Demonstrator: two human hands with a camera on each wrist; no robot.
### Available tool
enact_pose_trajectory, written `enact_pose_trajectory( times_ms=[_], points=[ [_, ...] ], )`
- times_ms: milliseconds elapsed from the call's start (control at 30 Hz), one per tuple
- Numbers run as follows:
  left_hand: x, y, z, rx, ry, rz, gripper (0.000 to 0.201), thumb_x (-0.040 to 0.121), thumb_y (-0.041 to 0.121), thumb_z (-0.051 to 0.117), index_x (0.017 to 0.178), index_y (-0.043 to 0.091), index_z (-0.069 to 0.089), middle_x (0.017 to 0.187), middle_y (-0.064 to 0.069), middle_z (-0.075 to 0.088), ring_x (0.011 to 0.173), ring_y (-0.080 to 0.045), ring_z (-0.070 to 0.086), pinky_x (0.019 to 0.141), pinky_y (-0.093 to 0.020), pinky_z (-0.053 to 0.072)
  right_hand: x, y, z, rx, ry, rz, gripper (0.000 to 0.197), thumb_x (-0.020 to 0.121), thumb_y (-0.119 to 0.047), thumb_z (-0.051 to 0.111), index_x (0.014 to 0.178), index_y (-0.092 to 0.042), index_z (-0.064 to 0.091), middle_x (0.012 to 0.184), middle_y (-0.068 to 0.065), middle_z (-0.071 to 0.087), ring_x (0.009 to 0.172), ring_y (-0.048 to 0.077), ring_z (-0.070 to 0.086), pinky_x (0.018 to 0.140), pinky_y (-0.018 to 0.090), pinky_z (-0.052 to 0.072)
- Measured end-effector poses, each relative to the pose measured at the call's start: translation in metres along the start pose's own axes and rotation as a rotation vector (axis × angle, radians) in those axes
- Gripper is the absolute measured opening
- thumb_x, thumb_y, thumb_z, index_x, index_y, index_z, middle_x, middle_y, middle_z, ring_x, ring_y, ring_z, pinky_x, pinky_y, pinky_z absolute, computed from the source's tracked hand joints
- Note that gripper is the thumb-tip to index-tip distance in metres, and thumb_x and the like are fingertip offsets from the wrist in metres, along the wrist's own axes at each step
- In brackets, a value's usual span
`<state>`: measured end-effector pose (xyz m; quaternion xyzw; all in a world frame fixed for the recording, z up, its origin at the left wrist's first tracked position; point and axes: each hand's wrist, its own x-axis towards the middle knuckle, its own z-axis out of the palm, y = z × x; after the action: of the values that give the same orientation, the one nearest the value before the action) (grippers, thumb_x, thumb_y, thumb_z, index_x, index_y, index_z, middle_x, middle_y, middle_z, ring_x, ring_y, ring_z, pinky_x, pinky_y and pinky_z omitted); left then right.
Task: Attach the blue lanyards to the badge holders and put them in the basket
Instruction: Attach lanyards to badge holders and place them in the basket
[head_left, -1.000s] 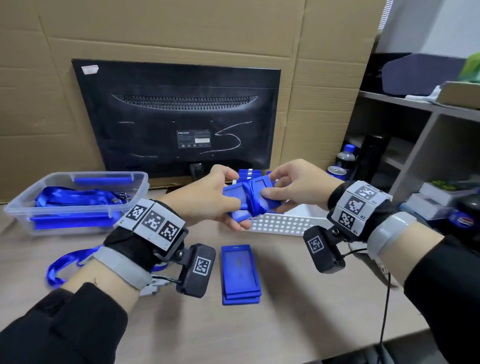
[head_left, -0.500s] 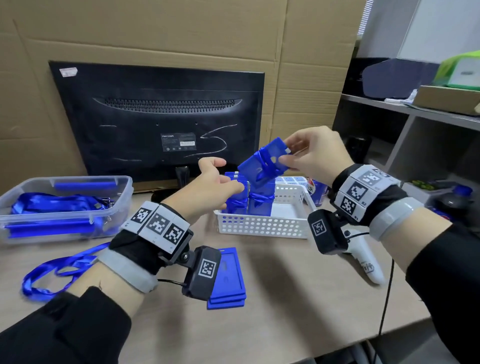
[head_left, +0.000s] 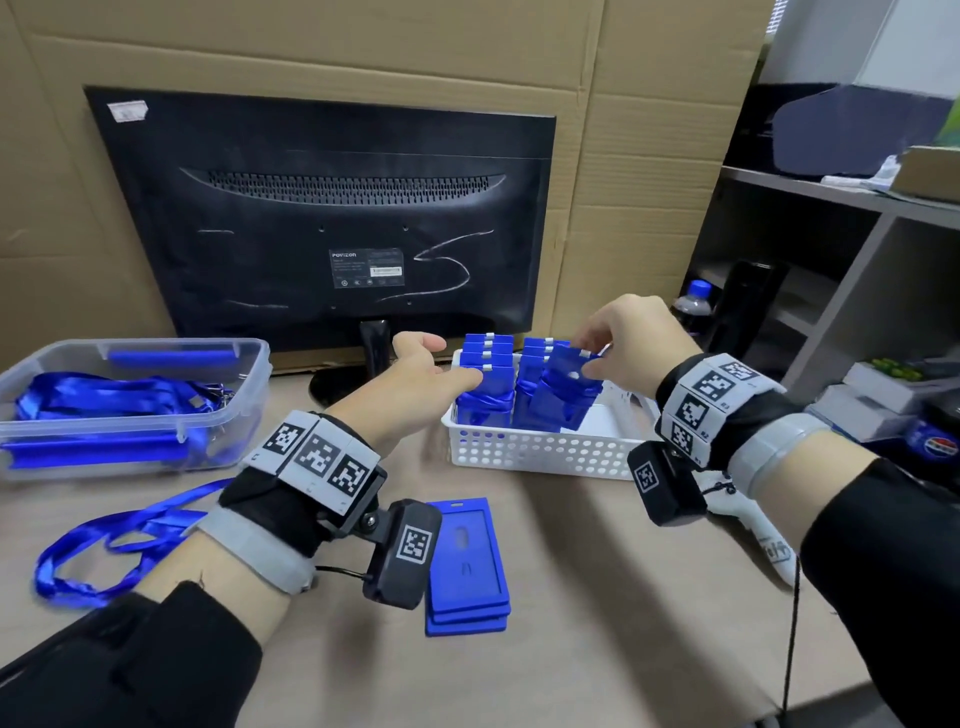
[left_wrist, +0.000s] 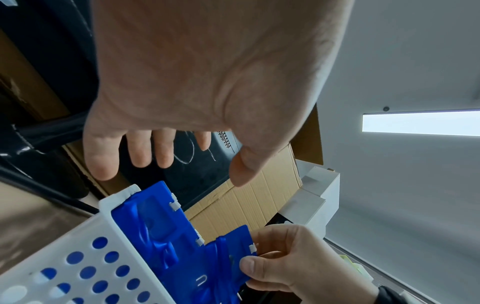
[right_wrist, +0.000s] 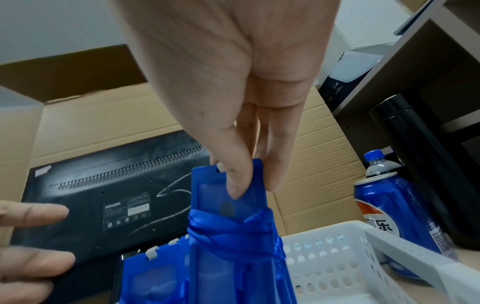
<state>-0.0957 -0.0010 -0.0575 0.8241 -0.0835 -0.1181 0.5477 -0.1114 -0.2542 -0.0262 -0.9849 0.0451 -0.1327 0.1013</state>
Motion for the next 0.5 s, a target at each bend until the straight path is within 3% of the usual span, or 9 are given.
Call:
enact_pose_trajectory(
  times_ms=[167,333,500],
  points=[
    [0.012,-0.011,0.005,0.04,-0.005,-0.054,0.063,0.099,0.047,0.063,0.146,0.023,0.03,0.108,0.003,0.059,0.097,-0.009,0.059,0.106,-0.045,0.052,0.011,-0.003,0.018,-0.022,-0.081,0.0,0.024,0.083,-0.014,0.086,0.102,-0.027,0.081,0.098,-0.004,0.076,0.089,0.019,0.07,0.081,0.031,0.057],
    [0.02,-0.014,0.006,0.052,-0.007,-0.104,0.061,0.102,0.056,0.051,0.15,0.025,0.029,0.106,0.007,0.055,0.107,-0.013,0.059,0.107,-0.048,0.052,0.017,-0.007,0.028,-0.026,-0.127,-0.017,0.024,0.083,-0.013,0.085,0.103,-0.026,0.081,0.097,-0.005,0.076,0.091,0.019,0.07,0.084,0.032,0.058],
    [0.026,-0.019,0.006,0.052,-0.01,-0.122,0.062,0.1,0.061,0.05,0.148,0.028,0.031,0.115,0.001,0.06,0.117,-0.018,0.06,0.105,-0.049,0.054,0.021,-0.009,0.032,-0.04,-0.164,-0.028,0.024,0.085,-0.014,0.083,0.106,-0.023,0.081,0.1,-0.004,0.076,0.095,0.019,0.07,0.087,0.033,0.059]
  ],
)
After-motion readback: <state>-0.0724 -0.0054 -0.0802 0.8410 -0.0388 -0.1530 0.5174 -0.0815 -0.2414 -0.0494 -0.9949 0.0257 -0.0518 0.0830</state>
